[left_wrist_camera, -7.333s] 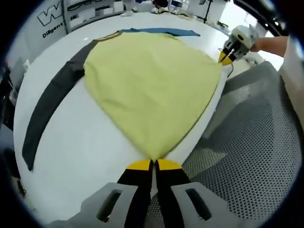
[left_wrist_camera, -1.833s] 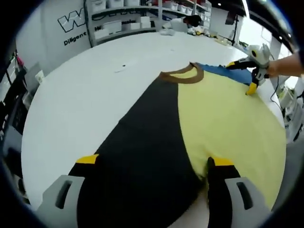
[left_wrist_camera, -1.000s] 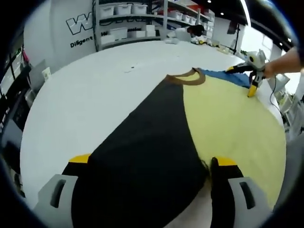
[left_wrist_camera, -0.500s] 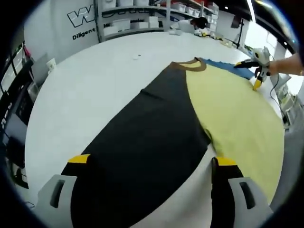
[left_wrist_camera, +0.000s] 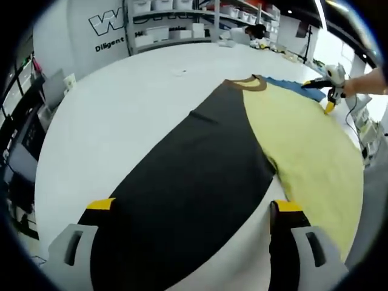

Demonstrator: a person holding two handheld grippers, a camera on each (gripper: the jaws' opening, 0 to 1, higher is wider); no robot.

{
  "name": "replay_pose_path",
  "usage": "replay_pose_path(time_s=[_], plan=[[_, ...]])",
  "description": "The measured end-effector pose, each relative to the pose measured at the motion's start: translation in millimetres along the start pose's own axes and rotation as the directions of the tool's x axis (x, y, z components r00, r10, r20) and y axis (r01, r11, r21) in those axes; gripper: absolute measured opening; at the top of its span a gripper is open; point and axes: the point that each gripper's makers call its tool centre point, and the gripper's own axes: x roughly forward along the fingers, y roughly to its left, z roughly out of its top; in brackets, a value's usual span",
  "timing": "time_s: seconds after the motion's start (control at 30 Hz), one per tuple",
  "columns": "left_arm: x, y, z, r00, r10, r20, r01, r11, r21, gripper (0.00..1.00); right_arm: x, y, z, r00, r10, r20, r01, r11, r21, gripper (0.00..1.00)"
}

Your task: Fold the garment on the visible template until the final outline fits inside the template.

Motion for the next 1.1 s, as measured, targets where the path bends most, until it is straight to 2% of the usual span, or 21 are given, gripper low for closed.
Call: replay_pose_path(time_s=[0.07,0.13,0.23,0.3,0.37,0.43,0.47,0.53,0.6,0.63,0.67,0.7,0.73,0.83,0.87,0.9,0.93,0.97,1.0,1.03,1.1], plan=[[-7,-1.8,3.6,1.000,0.004,0.016,-0.004,1.000,-0.008,1.00,-4,-4,7.1,0.999,-0.035,0.021,0.035,0.999,0.040,1.00],[-13,-5.0,10.2,0.999,0.016,0.042,-0.015,1.000,-0.013,1.00,-3,-4,19.3,0.996,-0.046,0.076,0.039,0.994,0.098,1.00],[-19,-20.7,26.9,0.995,0.013,0.096,-0.012,1.000,-0.015,1.00,4,4,25.0,0.994,-0.057,0.090,0.048,0.993,0.107,1.00],[-22,-49.3,46.1,0.987,-0.026,0.159,0.028,0.999,-0.014,1.00,11,13,27.4,0.994,-0.063,0.093,0.053,0.993,0.109,0.98],[-22,-82.3,60.2,0.979,-0.067,0.193,0.063,0.998,0.026,1.00,16,18,32.2,0.992,-0.080,0.103,0.069,0.992,0.101,0.95],[-17,-116.9,67.3,0.971,-0.115,0.210,0.110,0.993,0.036,1.00,19,21,35.2,0.988,-0.112,0.105,0.099,0.988,0.121,0.83],[-15,-130.5,69.7,0.967,-0.135,0.217,0.128,0.991,0.046,1.00,21,25,36.8,0.986,-0.129,0.108,0.119,0.988,0.096,0.81],[-8,-161.6,67.4,0.961,-0.176,0.211,0.167,0.984,0.061,1.00,24,29,39.5,0.979,-0.151,0.135,0.133,0.982,0.137,0.82],[1,-189.3,54.7,0.961,-0.218,0.168,0.202,0.973,0.108,1.00,17,14,31.9,0.964,-0.254,0.073,0.252,0.967,0.041,0.52],[4,-195.1,50.6,0.964,-0.214,0.157,0.197,0.973,0.119,0.99,18,16,29.5,0.967,-0.247,0.067,0.242,0.968,0.071,0.48],[5,-205.3,48.2,0.961,-0.223,0.161,0.206,0.972,0.116,0.99,18,13,31.3,0.959,-0.265,0.102,0.246,0.955,0.165,0.55],[6,-212.0,46.1,0.959,-0.234,0.158,0.217,0.969,0.117,0.99,17,9,30.1,0.956,-0.273,0.112,0.248,0.949,0.197,0.64],[5,-219.9,41.5,0.957,-0.249,0.150,0.231,0.965,0.127,0.99,16,7,25.9,0.957,-0.272,0.102,0.249,0.950,0.190,0.66],[6,-229.8,21.7,0.961,-0.264,0.083,0.245,0.951,0.187,0.99,10,-2,-6.1,0.958,-0.282,-0.042,0.285,0.955,0.082,0.47],[8,-228.7,19.6,0.963,-0.256,0.085,0.238,0.954,0.185,0.99,12,-1,7.0,0.959,-0.280,0.052,0.268,0.949,0.164,0.50],[8,-227.1,17.1,0.963,-0.254,0.086,0.236,0.955,0.177,0.98,10,-5,1.8,0.959,-0.284,0.022,0.278,0.950,0.143,0.47],[8,-224.9,15.2,0.964,-0.252,0.083,0.237,0.958,0.164,0.98,9,-4,1.6,0.959,-0.282,0.030,0.275,0.951,0.143,0.48],[8,-223.6,11.3,0.965,-0.249,0.077,0.235,0.960,0.152,0.98,11,-5,1.0,0.957,-0.288,0.038,0.279,0.947,0.160,0.51],[8,-223.2,8.6,0.966,-0.247,0.070,0.235,0.960,0.152,0.99,13,-3,-0.6,0.958,-0.282,0.052,0.261,0.932,0.251,0.56],[8,-223.7,8.0,0.966,-0.245,0.076,0.228,0.957,0.180,0.99,15,2,-1.4,0.965,-0.257,0.056,0.245,0.956,0.162,0.64],[8,-224.0,2.7,0.970,-0.237,0.056,0.219,0.948,0.231,0.99,23,19,0.5,0.978,-0.192,0.076,0.183,0.977,0.112,0.86]])
